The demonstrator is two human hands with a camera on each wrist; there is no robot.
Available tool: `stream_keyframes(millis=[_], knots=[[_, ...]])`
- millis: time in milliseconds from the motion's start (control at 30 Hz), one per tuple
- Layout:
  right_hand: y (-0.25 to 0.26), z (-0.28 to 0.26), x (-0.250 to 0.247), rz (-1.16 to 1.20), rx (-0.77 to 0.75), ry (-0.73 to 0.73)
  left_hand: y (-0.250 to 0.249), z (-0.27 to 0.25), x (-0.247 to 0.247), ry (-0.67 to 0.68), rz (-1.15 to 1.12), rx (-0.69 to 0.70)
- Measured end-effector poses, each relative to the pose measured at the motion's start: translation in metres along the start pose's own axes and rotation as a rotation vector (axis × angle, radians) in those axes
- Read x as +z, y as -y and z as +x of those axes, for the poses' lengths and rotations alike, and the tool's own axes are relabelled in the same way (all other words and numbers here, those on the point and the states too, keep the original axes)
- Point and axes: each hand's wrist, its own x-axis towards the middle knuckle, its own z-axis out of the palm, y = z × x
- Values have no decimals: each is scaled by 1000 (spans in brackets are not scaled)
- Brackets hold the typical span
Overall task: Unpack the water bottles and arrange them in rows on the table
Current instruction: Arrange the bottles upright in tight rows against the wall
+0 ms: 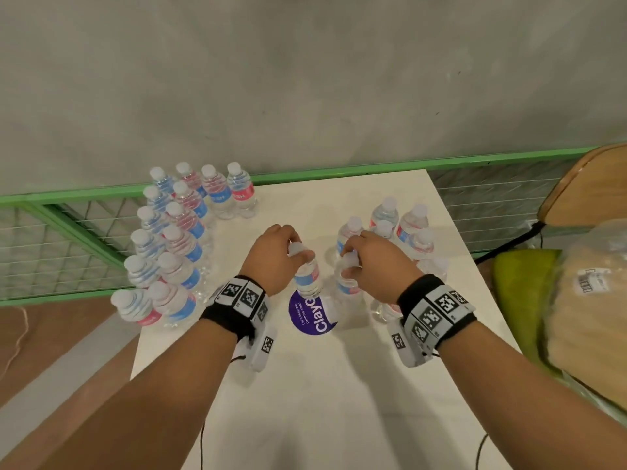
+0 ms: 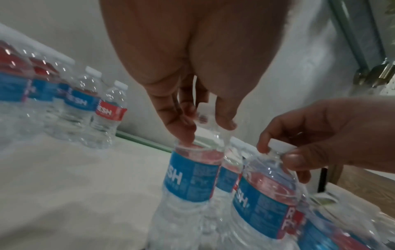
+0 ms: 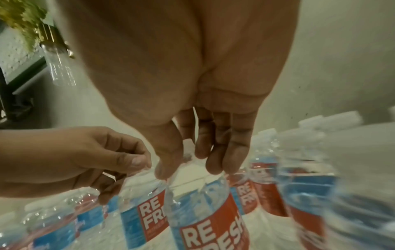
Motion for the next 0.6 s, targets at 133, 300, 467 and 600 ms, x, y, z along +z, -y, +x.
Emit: stream_keyframes(millis=[133, 300, 467, 600], knots=[[33, 25, 2, 68, -35, 38, 24, 3, -36, 35, 179, -90], [68, 65, 22, 31, -35, 99, 53, 9, -58, 68, 247, -212], [92, 102, 39, 18, -5, 96, 63, 16, -69, 73, 192, -271], [102, 118, 42, -48, -23, 92, 67, 19, -68, 83, 165, -264]])
